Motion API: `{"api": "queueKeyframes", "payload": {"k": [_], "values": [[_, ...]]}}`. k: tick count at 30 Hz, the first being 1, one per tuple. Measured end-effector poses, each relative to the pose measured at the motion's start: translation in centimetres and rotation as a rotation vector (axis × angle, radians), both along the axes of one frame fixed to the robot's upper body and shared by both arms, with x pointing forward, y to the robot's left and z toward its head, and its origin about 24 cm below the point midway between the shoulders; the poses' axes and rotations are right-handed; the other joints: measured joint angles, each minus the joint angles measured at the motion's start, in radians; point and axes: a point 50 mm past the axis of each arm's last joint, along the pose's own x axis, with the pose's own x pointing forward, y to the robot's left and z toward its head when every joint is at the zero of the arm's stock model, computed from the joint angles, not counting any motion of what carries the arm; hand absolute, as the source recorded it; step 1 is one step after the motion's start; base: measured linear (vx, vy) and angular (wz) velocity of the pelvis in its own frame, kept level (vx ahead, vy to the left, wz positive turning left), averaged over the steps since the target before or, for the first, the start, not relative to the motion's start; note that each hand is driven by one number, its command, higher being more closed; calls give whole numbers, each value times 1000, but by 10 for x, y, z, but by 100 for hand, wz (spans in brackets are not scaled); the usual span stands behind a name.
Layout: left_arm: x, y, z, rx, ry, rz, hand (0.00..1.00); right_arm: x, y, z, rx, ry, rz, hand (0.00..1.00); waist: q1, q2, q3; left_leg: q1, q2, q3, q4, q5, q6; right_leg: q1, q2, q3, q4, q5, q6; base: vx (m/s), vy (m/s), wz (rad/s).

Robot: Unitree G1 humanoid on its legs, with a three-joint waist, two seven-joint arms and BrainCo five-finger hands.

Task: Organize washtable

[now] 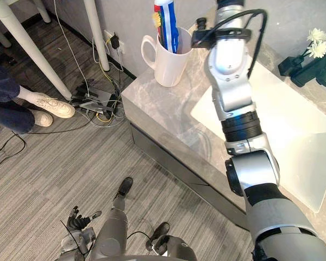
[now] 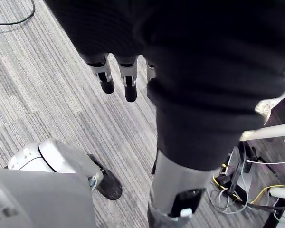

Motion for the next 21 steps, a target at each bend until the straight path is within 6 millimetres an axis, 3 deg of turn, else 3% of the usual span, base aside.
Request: {"api": "queueKeyframes", "payload": {"k": [4,7,9,11,16,18,20,21], "values": [[-11,1,-4,-2,32,25,0,-29,-58,-17,105,-75,-136,0,-26,5,-22,49,-12,30,-1,-14,20,42,-12,23,-23,4,10,-26,13,-10],[-25,0,-10,-23,75,42,0,-53,-106,-48,189,-76,-304,0,-70,21,-87,63,-16,52,-1,-24,32,58,-14,38,-54,22,19,-19,13,-19],[-32,-2,-14,-35,110,49,0,-71,-133,-71,210,-49,-437,0,-78,41,-114,86,-18,80,-1,-28,35,78,-15,60,-82,40,25,4,19,-33],[-41,-7,-18,-53,135,44,0,-96,-164,-105,221,30,-617,0,-111,78,-156,109,-22,110,-2,-37,34,102,-15,83,-119,60,33,-8,28,-31],[-60,-13,-26,-95,190,66,0,-135,-204,-168,252,248,-903,0,-157,126,-206,167,-10,230,-2,-51,33,130,-5,167,-181,107,35,-16,13,-59],[-67,-12,-27,-103,201,98,0,-158,-220,-215,305,442,-1029,0,-170,138,-233,194,6,287,-6,-69,23,136,2,210,-195,118,33,-36,-1,-54],[-71,-11,-28,-107,206,116,0,-171,-228,-248,362,583,-1088,0,-182,142,-245,207,17,312,-6,-74,18,139,11,231,-207,127,28,-22,-23,-48],[-72,-10,-28,-120,199,131,0,-194,-233,-285,441,737,-1155,0,-183,142,-246,226,24,333,-6,-78,14,147,17,249,-211,131,27,-30,-27,-38]]}}
